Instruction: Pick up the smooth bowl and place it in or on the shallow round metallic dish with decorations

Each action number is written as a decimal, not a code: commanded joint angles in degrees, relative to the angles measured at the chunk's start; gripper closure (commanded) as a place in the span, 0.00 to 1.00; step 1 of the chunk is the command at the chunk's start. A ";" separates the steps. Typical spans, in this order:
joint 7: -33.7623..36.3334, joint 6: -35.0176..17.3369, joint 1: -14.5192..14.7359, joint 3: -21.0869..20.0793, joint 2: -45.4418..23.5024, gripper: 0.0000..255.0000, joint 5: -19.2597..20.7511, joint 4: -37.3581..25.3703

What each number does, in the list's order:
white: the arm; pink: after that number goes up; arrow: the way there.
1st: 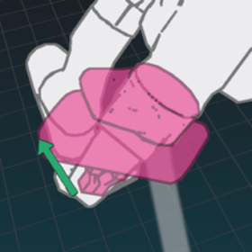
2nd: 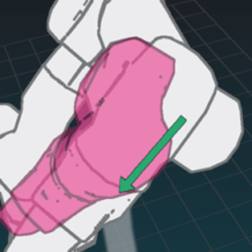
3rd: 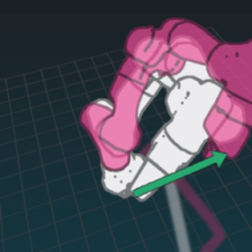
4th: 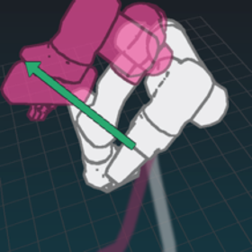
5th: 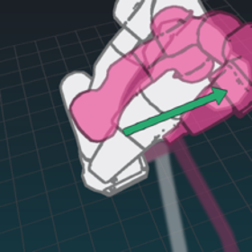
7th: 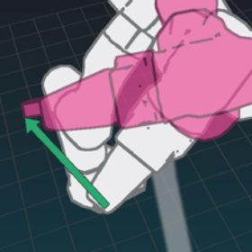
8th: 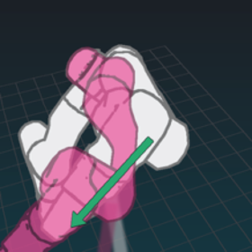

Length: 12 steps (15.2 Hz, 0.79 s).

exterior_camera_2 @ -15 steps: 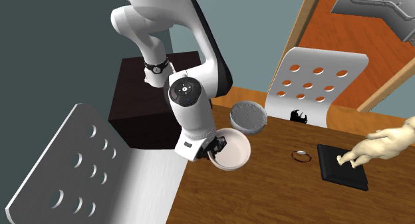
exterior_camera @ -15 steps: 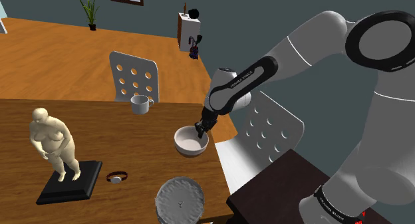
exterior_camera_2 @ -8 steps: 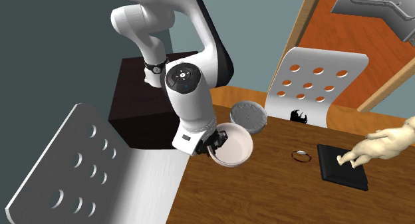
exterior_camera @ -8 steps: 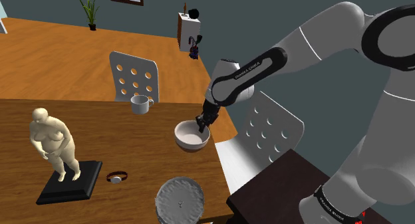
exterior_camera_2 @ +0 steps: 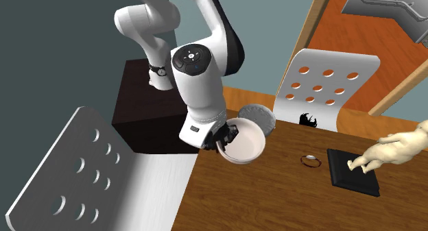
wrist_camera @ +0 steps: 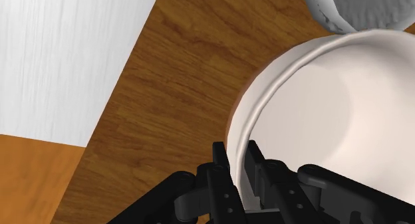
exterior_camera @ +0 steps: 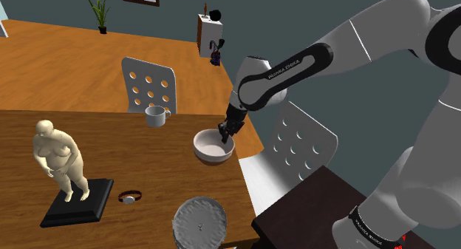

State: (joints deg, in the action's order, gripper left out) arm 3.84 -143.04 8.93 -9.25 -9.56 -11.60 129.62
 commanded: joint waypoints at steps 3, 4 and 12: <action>4.33 -1.38 2.70 -2.13 4.51 1.00 -0.59 5.19; 5.52 -1.74 3.42 -2.73 5.53 1.00 -0.75 6.38; 16.10 -3.68 9.35 -8.57 12.35 1.00 -2.13 13.52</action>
State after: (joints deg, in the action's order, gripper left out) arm 18.59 -146.73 17.54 -17.07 1.60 -13.37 142.22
